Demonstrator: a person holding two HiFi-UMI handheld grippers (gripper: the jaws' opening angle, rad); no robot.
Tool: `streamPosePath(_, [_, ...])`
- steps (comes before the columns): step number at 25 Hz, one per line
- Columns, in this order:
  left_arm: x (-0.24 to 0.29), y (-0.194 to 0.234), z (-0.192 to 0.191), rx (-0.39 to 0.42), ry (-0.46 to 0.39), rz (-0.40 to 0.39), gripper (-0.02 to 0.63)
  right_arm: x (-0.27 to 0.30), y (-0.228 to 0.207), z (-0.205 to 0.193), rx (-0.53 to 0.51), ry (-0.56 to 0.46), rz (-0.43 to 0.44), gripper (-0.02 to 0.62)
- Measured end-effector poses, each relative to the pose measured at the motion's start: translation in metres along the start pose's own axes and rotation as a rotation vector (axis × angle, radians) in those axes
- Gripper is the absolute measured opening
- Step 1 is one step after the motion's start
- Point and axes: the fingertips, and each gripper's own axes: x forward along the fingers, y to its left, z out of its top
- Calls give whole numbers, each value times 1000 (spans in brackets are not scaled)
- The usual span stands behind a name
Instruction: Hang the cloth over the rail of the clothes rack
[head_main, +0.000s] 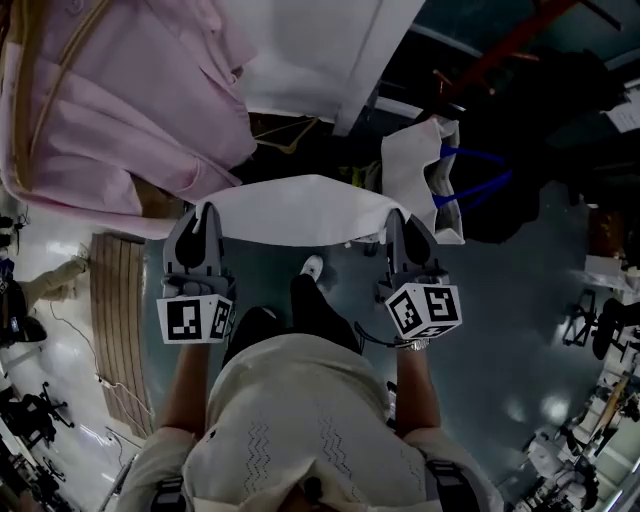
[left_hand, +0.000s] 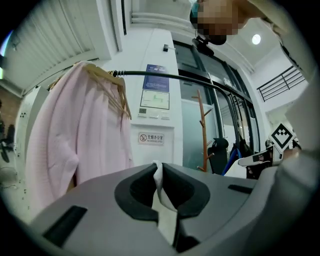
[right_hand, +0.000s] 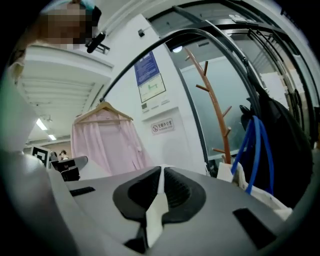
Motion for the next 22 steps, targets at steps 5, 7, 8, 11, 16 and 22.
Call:
streamPosePath(5, [24,12,49,-19,-113,68,26,14,-21,81,71,-140,65,23])
streamPosePath(7, [30,20,73,-12,-154,64,27,14,-18,117,74,-207,96,23])
streamPosePath(8, [34,23,86,-2,-180,55,27,14,-14,135,67,-233,116,23])
streamPosePath(11, [46,30,135,-1,-287,21,27,10,-2,187,52,-300,185,23])
streamPosePath(16, [44,36,223,53,-436,-4,28,-15,24,266,21,-383,246,23])
streamPosePath(22, [45,32,325,168,-612,-49,27,-40,55,357,-57,-457,230,23])
